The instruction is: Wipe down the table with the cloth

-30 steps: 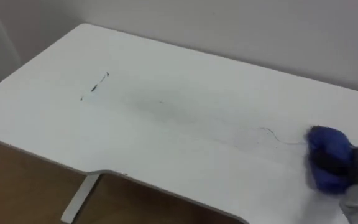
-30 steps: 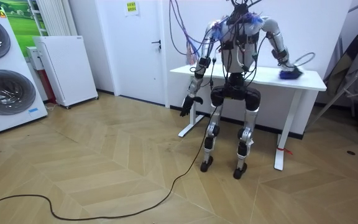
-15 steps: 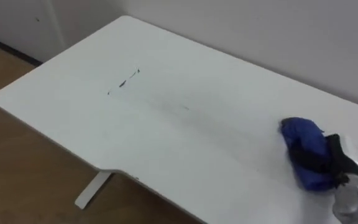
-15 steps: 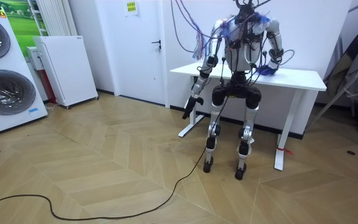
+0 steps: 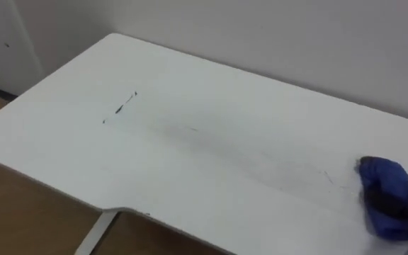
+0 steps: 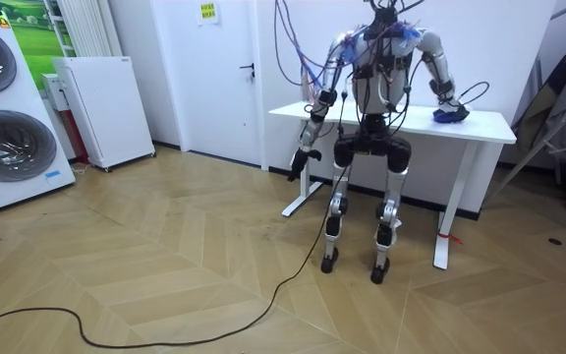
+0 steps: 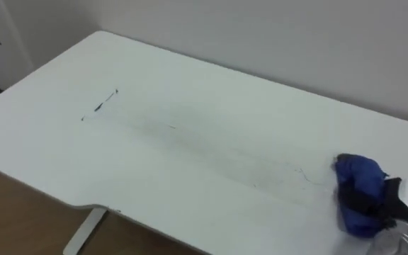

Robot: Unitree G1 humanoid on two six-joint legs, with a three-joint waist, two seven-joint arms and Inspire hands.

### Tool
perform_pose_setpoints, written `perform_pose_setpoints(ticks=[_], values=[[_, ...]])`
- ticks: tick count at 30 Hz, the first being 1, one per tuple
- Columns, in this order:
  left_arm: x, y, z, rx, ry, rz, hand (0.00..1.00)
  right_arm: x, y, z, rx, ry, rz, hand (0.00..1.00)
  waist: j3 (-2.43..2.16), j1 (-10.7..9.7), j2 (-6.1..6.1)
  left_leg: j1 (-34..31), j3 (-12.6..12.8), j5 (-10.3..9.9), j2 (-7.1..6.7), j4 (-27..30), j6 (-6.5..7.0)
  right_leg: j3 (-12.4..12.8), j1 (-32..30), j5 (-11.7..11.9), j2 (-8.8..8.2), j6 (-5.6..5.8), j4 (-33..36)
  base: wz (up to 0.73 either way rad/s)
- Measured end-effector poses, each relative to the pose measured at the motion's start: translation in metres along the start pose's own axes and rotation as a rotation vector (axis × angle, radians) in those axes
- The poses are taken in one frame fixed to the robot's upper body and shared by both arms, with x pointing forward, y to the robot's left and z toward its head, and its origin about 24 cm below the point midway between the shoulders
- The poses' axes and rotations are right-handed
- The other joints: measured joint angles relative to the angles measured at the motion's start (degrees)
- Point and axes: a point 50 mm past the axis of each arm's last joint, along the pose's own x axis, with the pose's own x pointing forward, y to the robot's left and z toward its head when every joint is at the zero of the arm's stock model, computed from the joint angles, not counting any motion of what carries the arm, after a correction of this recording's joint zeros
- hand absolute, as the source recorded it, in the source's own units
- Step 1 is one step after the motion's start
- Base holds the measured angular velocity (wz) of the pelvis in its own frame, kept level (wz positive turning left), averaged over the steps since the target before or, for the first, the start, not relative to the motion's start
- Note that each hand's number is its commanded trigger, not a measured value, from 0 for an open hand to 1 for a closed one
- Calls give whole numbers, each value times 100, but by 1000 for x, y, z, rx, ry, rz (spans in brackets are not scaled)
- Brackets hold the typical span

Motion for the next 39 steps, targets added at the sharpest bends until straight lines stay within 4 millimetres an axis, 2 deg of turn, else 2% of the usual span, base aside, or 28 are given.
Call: perform_pose_setpoints(ticks=[3, 4, 6, 8, 9, 11, 12, 13, 14, 15, 16, 18, 21, 22, 24, 26, 28, 29, 30, 31, 32, 34, 35, 36, 37, 39], values=[[2, 3, 7, -2, -15, 3, 0, 4, 5, 39, 2, -122, 41, 100, 53, 72, 27, -108, -76, 43, 1, -16, -20, 9, -186, -15, 24, -45, 28, -7], [2, 4, 9, -2, -22, 5, 0, 4, 6, 47, 1, -156, 51, 100, 49, 86, 29, -148, -106, 64, -6, -35, -23, 19, -247, -27, 29, -46, 40, 16], [0, 4, 10, -6, -33, 8, 0, 6, 4, 55, -4, -186, 41, 100, 46, 139, 11, -175, -151, 75, -9, -27, -24, -9, -292, -40, 29, -44, 37, 18], [-1, 1, 3, -17, -16, -1, 0, 6, 1, 54, -24, -198, 24, 100, 34, 109, -9, -249, -187, 87, -14, -26, -24, -86, -313, -41, 20, -44, 28, 21], [-1, 0, -2, -16, -1, -6, 0, 6, -1, 47, -33, -193, 14, 100, 34, 86, -43, -272, -185, 89, -16, -20, -23, -165, -310, -42, 4, -43, 25, 28], [-3, -1, -11, -8, 21, -8, 0, 2, -1, 29, -32, -161, 12, 100, 1, -68, -105, -269, -184, 90, -38, -23, -22, -318, -219, -74, -27, -8, -2, 43], [-4, 0, -16, -16, 33, -5, 0, -1, -1, 13, -25, -126, 9, 100, -12, -169, -190, -232, -152, 90, -58, -24, -22, -352, -127, -111, -53, 29, -9, 51], [-4, 1, -19, -18, 44, -2, 0, -5, 0, -3, -16, -78, 9, 100, 12, -228, -240, -149, -132, 90, -73, -33, -21, -341, -9, -128, -68, 47, -24, 41], [-4, 3, -19, -17, 44, 3, 0, -7, 1, -12, -10, -48, 12, 100, -7, -236, -287, -121, -120, 90, -77, -31, -21, -322, 25, -134, -76, 56, -25, 25], [-3, 6, -20, -32, 48, 12, 0, -10, 0, -29, -1, 7, 13, 100, -10, -270, -361, -67, -95, 90, -92, -29, -21, -320, 95, -141, -88, 66, -46, 21], [-2, 9, -20, -47, 53, 20, 0, -15, -2, -46, 14, 66, 6, 100, -33, -329, -423, -47, -88, 84, -113, -22, -11, -297, 180, -140, -104, 66, -104, 20], [-1, 13, -19, -70, 54, 33, 0, -20, -7, -65, 31, 134, -17, 100, -39, -341, -427, 0, -3, 58, -118, -11, 31, -286, 205, -140, -119, 67, -86, -7], [0, 22, -18, -86, 54, 56, 0, -28, -9, -82, 22, 178, -28, 100, -56, -446, -387, 107, 45, 11, -123, -13, 81, -308, 309, -144, -131, 75, -100, -13], [0, 24, -16, -88, 48, 60, 0, -30, -9, -84, 18, 185, -30, 100, -57, -526, -368, 143, 26, -26, -124, -25, 91, -311, 385, -153, -129, 90, -109, 0], [2, 25, -6, -79, 28, 62, 0, -30, -7, -83, 4, 191, -26, 100, -58, -521, -343, 208, 42, -65, -122, 1, 88, -298, 446, -169, -130, 116, -109, -17], [4, 22, 4, -58, 10, 52, 0, -26, -2, -73, 3, 183, -29, 100, -62, -471, -318, 293, 110, -64, -107, -6, 82, -170, 477, -170, -102, 112, -100, -33], [6, 8, 18, -47, 0, 13, 0, -21, 10, -53, 16, 188, -27, 100, -54, -303, -248, 383, 155, -64, -87, -24, 84, 40, 431, -136, -39, 61, -112, -52], [6, 5, 22, -49, 0, 5, 0, -20, 14, -47, 13, 188, -22, 100, -50, -281, -253, 388, 163, -63, -77, -26, 82, 40, 420, -126, -31, 49, -108, -45], [7, 0, 28, -53, 1, -8, 0, -21, 22, -34, 18, 169, -4, 100, -48, -179, -257, 387, 177, -64, -52, -25, 77, 61, 365, -103, -6, 21, -91, -45], [7, -5, 33, -46, -2, -18, 0, -22, 34, -11, 19, 111, 26, 100, -46, -101, -257, 360, 164, -66, -25, -27, 66, 91, 325, -67, 31, -4, -87, -49], [7, -6, 36, -41, -2, -21, 0, -23, 41, 4, 18, 70, 49, 100, -45, -65, -257, 341, 159, -64, -7, -31, 57, 91, 286, -40, 53, -21, -89, -52], [8, -9, 48, -31, -11, -23, 0, -31, 64, 71, 4, -147, 147, 100, -37, 115, -263, 213, 141, -40, 37, -58, 18, 206, 57, 6, 132, -86, -54, -36], [8, -9, 52, -28, -18, -23, 0, -35, 70, 90, -2, -209, 180, 100, -24, 165, -266, 180, 140, -28, 44, -72, 3, 232, 19, 15, 149, -95, -42, -8], [8, -7, 58, -24, -31, -20, 0, -43, 80, 120, -6, -309, 239, 100, 28, 279, -263, 153, 124, 0, 51, -109, -14, 267, -38, 30, 169, -106, -5, 15], [8, -5, 63, -31, -40, -16, 0, -49, 85, 143, -17, -385, 281, 100, 71, 349, -248, 124, 40, 3, 46, -108, -17, 192, -60, 28, 164, -108, -27, 28], [8, -4, 63, -44, -35, -11, 0, -53, 87, 160, -14, -443, 313, 100, 67, 387, -239, 67, -171, 21, -9, -91, 5, 47, -9, 11, 125, -82, -137, 60]])
